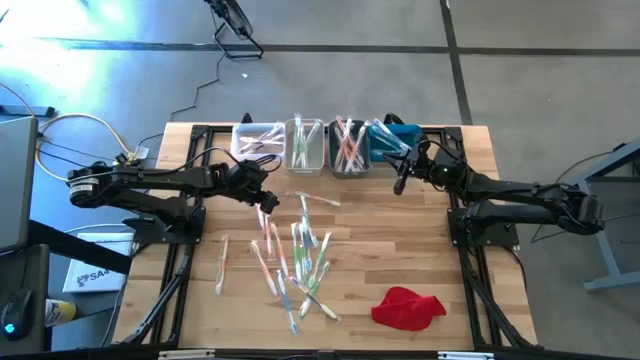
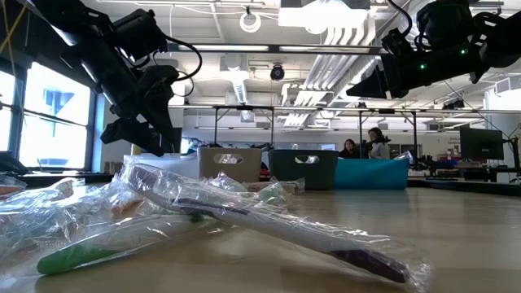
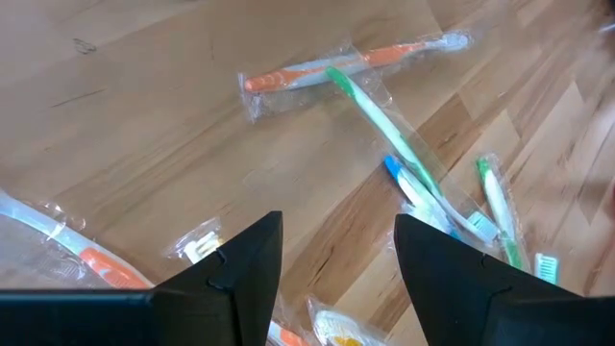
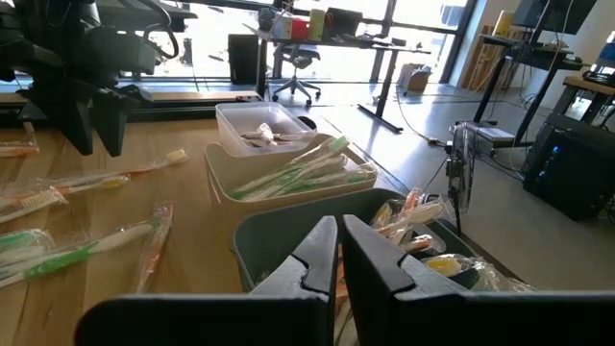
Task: Pick & Place Toothbrushes
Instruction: Put the orange toothbrush into the dark green bin
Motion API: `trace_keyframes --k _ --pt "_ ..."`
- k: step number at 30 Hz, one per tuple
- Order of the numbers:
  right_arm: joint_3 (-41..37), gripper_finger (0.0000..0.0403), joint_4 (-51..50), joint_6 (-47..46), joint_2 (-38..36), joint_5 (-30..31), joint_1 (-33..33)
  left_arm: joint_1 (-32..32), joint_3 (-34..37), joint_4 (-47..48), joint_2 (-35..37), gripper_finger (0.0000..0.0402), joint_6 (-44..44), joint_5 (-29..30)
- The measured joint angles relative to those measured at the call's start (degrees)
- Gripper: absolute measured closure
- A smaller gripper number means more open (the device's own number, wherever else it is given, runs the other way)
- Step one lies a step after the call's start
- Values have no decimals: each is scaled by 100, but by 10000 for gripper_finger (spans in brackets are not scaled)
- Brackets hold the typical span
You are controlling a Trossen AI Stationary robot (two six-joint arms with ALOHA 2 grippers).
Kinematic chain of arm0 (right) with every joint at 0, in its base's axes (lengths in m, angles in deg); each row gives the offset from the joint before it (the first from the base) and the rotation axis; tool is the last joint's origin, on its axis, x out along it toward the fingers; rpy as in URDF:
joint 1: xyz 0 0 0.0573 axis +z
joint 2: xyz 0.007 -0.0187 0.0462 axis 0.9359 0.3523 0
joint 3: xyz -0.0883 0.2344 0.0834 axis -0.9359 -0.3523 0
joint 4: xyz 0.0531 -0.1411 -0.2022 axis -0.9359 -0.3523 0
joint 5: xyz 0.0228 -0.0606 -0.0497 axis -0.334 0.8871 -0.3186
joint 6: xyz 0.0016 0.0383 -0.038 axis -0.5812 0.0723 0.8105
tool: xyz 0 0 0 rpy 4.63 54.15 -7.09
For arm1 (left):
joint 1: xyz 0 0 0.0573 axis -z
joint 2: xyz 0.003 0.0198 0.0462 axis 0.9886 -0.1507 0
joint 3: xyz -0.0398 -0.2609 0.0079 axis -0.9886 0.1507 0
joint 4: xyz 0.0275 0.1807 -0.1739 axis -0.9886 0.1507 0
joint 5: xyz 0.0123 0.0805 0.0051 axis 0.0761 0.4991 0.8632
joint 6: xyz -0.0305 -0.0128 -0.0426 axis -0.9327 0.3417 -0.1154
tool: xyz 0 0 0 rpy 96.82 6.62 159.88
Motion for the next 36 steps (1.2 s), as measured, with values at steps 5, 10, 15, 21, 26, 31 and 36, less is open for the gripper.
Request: trace_keyframes --k 5,10,15,21,26,31,36 --pt "0 391 0 0 0 0 0 0 0 0 0 203 223 -13" --pt "0 391 0 0 -2 -2 0 -2 0 -2 0 203 431 -10" --pt "0 391 0 0 0 -2 0 -2 -1 -2 0 203 257 76" --pt "0 391 0 -9 0 -2 0 -7 -2 7 0 203 60 81" --pt "0 391 0 -15 0 -2 0 -7 -5 205 0 203 -6 319" --pt "0 391 0 -16 0 -2 0 -7 -9 726 0 203 -433 951" --pt "0 391 0 -17 0 -2 0 -7 -9 1189 -4 203 -1162 1480"
